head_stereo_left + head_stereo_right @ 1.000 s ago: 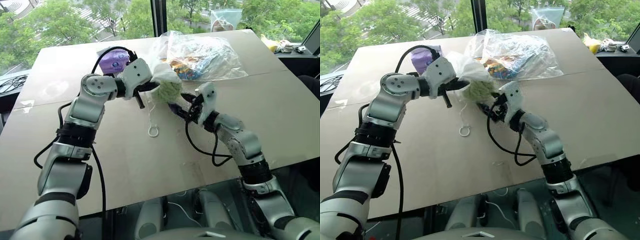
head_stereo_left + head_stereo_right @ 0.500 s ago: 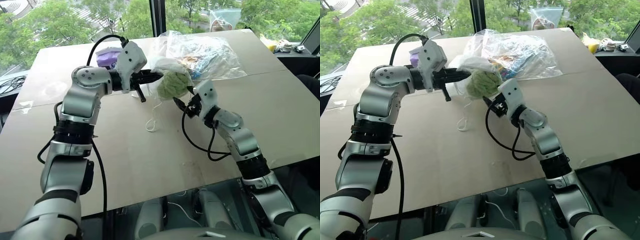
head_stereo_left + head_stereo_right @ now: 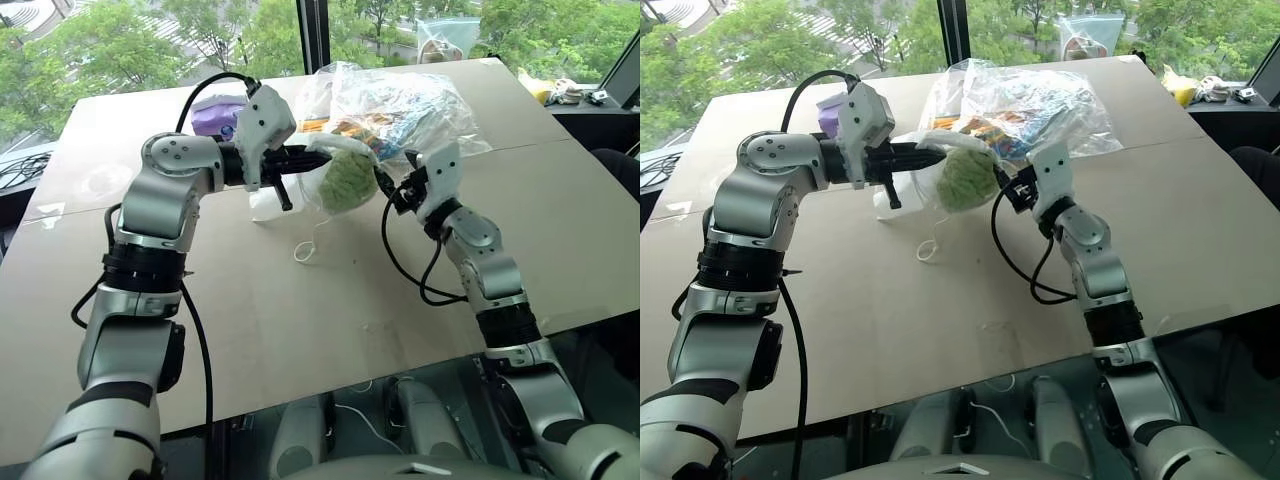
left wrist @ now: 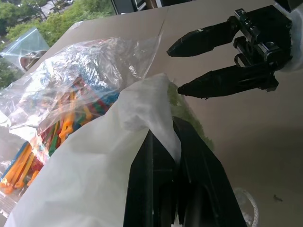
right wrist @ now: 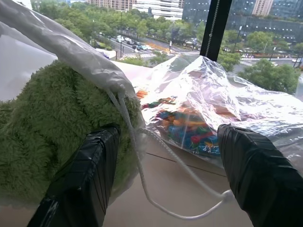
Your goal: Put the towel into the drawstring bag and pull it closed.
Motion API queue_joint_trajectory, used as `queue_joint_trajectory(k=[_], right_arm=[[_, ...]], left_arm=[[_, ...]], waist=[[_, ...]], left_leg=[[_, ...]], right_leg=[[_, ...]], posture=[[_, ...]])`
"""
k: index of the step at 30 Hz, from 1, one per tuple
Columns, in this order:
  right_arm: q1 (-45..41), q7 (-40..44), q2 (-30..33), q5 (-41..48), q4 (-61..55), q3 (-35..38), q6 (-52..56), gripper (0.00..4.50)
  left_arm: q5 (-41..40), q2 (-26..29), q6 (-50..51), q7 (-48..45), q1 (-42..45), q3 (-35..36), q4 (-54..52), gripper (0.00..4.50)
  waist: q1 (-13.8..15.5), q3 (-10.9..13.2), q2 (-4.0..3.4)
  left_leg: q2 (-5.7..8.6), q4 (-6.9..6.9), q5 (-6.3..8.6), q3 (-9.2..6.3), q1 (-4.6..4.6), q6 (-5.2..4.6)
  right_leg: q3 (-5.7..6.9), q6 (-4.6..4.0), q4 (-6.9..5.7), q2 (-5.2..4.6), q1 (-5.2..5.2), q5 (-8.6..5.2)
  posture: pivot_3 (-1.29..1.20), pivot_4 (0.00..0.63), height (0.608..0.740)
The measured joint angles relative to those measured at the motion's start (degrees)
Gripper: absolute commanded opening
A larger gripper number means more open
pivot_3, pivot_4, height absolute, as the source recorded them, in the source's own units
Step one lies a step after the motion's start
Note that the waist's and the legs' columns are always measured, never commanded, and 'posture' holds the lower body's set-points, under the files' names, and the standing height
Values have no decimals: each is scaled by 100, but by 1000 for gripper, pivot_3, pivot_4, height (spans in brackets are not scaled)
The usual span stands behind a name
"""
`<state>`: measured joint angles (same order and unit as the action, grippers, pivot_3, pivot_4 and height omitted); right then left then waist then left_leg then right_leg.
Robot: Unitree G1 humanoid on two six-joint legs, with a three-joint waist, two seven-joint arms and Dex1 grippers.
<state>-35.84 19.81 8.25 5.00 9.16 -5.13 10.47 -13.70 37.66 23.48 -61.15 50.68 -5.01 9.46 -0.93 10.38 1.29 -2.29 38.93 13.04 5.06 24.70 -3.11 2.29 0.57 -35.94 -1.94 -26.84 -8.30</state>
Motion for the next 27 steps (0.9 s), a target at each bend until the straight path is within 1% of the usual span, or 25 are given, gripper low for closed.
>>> queue_joint_trajectory(k=[4,5,9,14,17,18,22,25,27], right_arm=[[183,373,509,-203,-48,-172,-85,3478],[288,523,684,-232,-77,-200,-85,3478],[390,795,942,-244,-82,-204,-49,3478],[392,1259,865,-95,-80,-369,253,3478],[389,1376,657,54,-20,-404,403,4349],[389,1389,620,90,12,-404,441,4467],[268,1390,587,76,386,-405,458,4467],[-14,1201,572,-224,1018,-488,274,4467],[-150,1078,388,-219,1448,-378,195,4467]], left_arm=[[2,18,-1,0,-16,1,0,0],[2,23,0,-1,-32,1,0,0],[1,30,14,-2,-114,-1,0,0],[2,28,21,-3,-122,-1,0,0],[1,28,21,-9,-122,-1,-2,0],[1,29,21,-10,-122,-1,-2,0],[3,54,23,-42,-123,-1,-9,0],[3,62,25,-79,-123,-2,-46,0],[3,63,25,-102,-123,-2,-74,0]], waist=[[21,0,0],[22,0,0],[-16,0,0],[-19,0,0],[-7,0,0],[-1,0,0],[13,0,0],[8,0,0],[5,0,0]], left_leg=[[1,0,0,-2,1,0],[2,0,0,-1,1,0],[2,0,0,7,-5,0],[-2,0,0,-1,-8,0],[-1,0,0,3,-7,0],[0,1,0,4,-5,0],[1,6,0,7,-1,0],[3,7,0,6,-3,0],[1,7,0,4,-3,0]], right_leg=[[1,-3,2,-1,1,-3],[0,-17,2,-2,1,-11],[-6,-20,0,1,0,-12],[-2,-19,-8,9,0,-11],[-5,-18,-7,6,1,-11],[-5,-18,-6,4,0,-11],[-6,-19,-1,0,1,-11],[-6,-21,-2,0,1,-12],[-4,-21,-4,3,1,-12]], posture=[[0,150,740],[0,150,740],[0,150,740],[0,150,740],[0,150,740],[0,150,740],[0,150,740],[0,150,740],[0,150,740]])
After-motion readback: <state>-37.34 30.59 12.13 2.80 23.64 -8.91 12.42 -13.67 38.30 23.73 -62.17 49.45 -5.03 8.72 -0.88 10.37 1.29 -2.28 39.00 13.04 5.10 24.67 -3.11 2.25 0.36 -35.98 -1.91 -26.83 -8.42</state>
